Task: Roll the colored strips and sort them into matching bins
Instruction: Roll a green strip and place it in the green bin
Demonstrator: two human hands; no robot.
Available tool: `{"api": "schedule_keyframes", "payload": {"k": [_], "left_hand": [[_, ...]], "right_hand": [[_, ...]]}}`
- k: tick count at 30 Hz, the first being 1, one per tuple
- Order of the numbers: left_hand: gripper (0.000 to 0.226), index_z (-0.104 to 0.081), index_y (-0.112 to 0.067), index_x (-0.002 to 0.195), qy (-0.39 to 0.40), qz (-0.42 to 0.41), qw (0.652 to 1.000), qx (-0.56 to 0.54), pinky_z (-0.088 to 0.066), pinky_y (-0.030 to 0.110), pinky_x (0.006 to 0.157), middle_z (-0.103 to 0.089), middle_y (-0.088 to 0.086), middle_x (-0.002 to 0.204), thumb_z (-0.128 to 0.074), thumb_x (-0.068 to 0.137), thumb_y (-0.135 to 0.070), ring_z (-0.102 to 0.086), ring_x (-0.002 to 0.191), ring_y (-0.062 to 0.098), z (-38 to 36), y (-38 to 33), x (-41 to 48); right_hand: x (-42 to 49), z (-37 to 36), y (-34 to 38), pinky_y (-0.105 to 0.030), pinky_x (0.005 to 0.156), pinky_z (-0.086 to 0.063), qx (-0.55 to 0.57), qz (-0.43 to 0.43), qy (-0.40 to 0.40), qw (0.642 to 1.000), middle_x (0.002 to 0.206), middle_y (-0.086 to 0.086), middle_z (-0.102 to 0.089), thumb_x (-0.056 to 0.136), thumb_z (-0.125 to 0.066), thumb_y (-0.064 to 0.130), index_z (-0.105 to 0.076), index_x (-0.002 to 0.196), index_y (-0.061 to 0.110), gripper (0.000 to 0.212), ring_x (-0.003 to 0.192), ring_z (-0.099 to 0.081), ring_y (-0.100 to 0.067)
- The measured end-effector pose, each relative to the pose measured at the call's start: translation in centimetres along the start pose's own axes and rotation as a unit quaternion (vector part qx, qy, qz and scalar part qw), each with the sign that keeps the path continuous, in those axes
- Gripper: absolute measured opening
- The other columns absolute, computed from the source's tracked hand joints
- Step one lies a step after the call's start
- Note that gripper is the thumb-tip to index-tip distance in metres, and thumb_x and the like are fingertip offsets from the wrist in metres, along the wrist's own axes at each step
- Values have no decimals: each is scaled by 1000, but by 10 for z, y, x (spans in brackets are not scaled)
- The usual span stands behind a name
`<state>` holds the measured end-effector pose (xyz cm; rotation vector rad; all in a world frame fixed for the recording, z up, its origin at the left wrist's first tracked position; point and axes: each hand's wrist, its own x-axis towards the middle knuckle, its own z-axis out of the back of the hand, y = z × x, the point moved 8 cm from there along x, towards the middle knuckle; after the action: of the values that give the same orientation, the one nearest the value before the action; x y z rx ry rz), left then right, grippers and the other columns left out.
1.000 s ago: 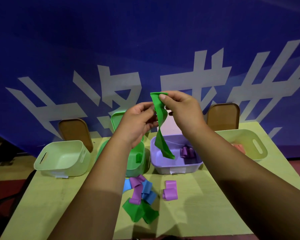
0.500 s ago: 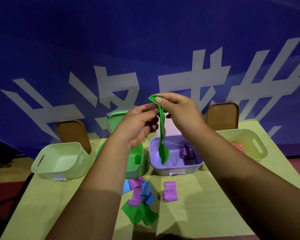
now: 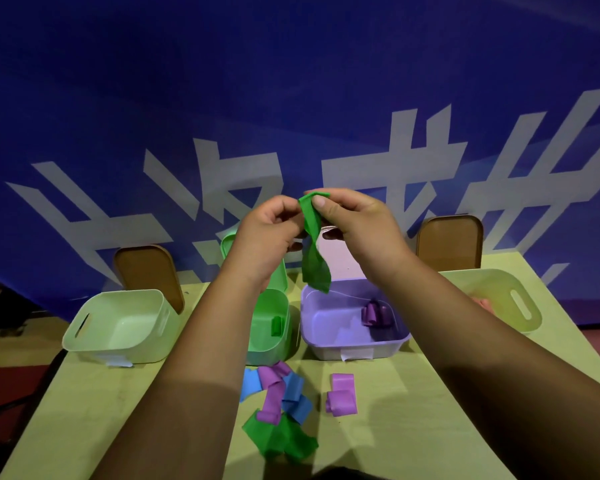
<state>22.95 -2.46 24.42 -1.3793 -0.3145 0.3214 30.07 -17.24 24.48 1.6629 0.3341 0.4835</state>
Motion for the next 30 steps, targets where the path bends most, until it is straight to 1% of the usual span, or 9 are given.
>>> {"api": "schedule_keyframes", "payload": {"k": [3,5,8,12,15,19,24,27,30], "left_hand": [[13,-80,-17,109,5,8,1000,-21,-64,44,92,-82,9,103,-70,102,-12,-79,96,21,-1,-2,0],[18,-80,-12,116,26,25,998,-58,-63,45,98,-82,14,108,-69,103,-9,-80,104,29,-5,-1,-1],[22,-79,-12,119,63,48,993,-89,-62,42,96,-82,16,109,-63,105,-4,-80,102,28,-11,2,-4],[30,-77,-13,115,85,67,986,-130,-62,40,89,-82,9,94,-54,106,4,-78,87,19,-15,3,-12],[30,-76,-13,121,84,71,986,-127,-63,43,88,-81,10,97,-57,105,3,-79,88,20,-12,2,-17],[27,-75,-9,127,70,83,987,-116,-62,57,99,-80,21,110,-61,105,-3,-79,99,30,-3,6,-20],[26,-75,-6,127,67,100,986,-119,-58,62,105,-79,23,109,-62,105,-2,-78,100,33,-2,15,-26],[30,-75,-10,128,57,112,984,-127,-57,58,103,-78,18,103,-60,103,1,-76,95,29,-3,25,-30],[32,-76,-13,125,55,107,985,-124,-60,45,89,-79,16,103,-60,102,3,-77,94,27,-10,31,-35]], "right_hand": [[4,-3,1,-37,90,-62,0,11,-2,1000,108,1,-82,102,-72,22,-83,112,28,16,105,-77,-19],[6,-5,1,-46,97,-62,5,17,0,1000,109,0,-82,101,-74,23,-84,111,29,15,108,-77,-22],[6,-7,0,-35,87,-62,-13,19,1,1000,108,2,-82,101,-74,25,-84,112,28,15,104,-77,-16],[5,-14,-2,-26,80,-59,5,19,11,1000,105,-1,-82,101,-74,19,-83,114,19,16,98,-77,-15],[1,-16,2,-17,72,-55,-6,23,6,1000,99,2,-82,102,-73,17,-83,114,16,16,87,-74,-5],[-4,-19,0,-20,76,-55,-3,21,7,1000,101,3,-82,101,-73,19,-83,112,21,14,91,-74,-7],[-14,-21,-6,-17,72,-55,-18,10,11,1000,99,5,-81,102,-72,22,-82,114,22,15,90,-73,-5],[-22,-21,-10,-16,70,-54,-11,-2,18,1000,98,5,-80,103,-71,21,-81,115,19,16,87,-72,-4],[-30,-19,-15,-18,70,-56,-9,-13,26,1000,102,-3,-79,105,-68,19,-80,117,15,17,86,-72,-6]]}}
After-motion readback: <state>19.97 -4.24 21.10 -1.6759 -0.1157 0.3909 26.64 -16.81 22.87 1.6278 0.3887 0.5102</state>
